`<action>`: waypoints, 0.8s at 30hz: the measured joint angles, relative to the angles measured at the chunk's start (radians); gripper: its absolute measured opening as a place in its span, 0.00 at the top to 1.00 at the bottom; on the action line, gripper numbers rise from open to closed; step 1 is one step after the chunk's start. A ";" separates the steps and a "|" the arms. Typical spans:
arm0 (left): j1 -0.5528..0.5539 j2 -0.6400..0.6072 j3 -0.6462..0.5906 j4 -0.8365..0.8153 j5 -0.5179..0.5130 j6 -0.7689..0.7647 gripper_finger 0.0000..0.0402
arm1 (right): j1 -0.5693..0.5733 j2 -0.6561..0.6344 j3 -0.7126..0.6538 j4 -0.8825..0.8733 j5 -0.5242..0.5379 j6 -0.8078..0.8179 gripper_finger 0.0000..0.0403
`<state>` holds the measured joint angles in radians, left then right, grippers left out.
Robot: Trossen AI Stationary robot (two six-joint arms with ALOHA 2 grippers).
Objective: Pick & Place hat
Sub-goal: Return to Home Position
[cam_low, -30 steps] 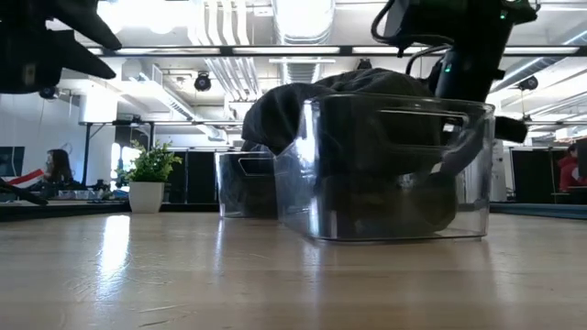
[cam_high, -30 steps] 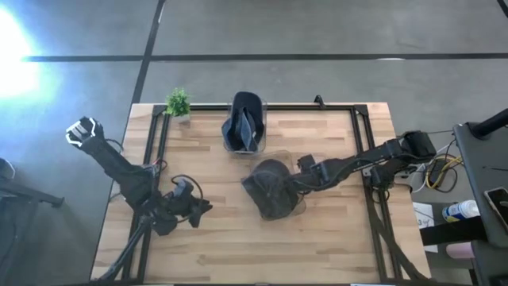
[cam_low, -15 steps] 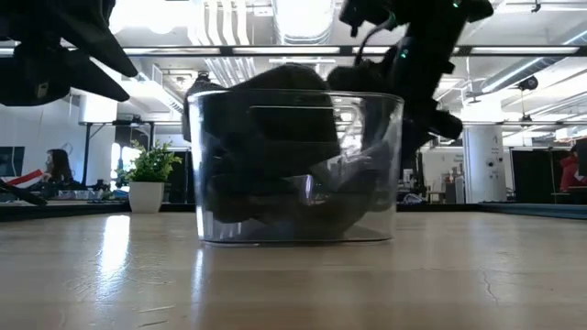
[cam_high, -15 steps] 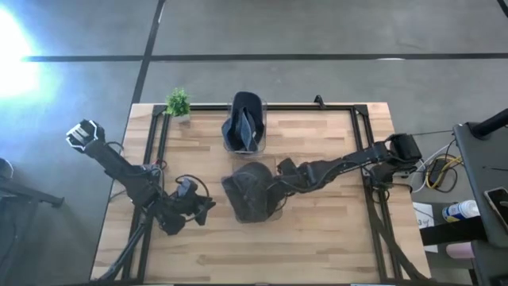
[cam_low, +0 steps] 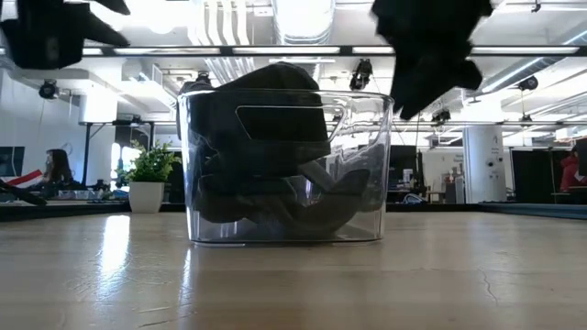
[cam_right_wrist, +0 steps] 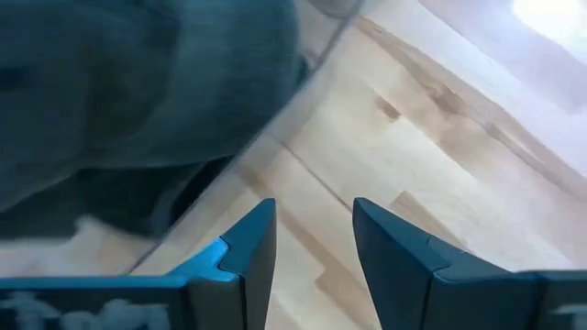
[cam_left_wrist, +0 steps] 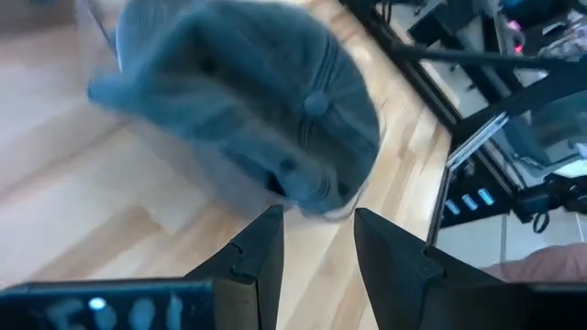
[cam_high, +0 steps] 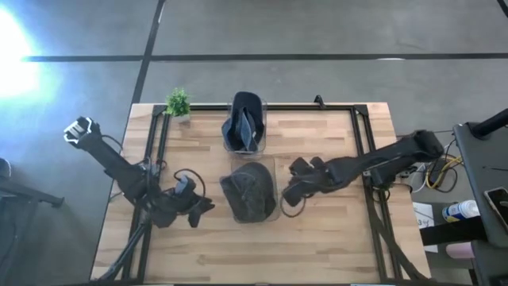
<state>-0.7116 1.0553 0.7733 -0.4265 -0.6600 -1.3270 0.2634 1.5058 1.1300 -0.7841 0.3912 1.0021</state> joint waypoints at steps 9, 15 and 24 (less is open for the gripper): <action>0.015 -0.096 -0.001 0.002 -0.147 -0.041 0.68 | 0.071 -0.312 -0.033 0.000 0.004 -0.087 0.64; 0.071 -0.146 -0.039 0.226 -0.009 0.259 0.68 | 0.092 -0.509 -0.037 0.017 -0.004 -0.094 0.64; 0.321 -0.136 -0.248 0.936 0.499 0.584 0.68 | 0.113 -0.662 -0.240 0.503 -0.239 -0.426 0.65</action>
<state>-0.3907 0.9194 0.5257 0.5096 -0.1608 -0.7425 0.3768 0.8437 0.8895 -0.2807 0.1519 0.5760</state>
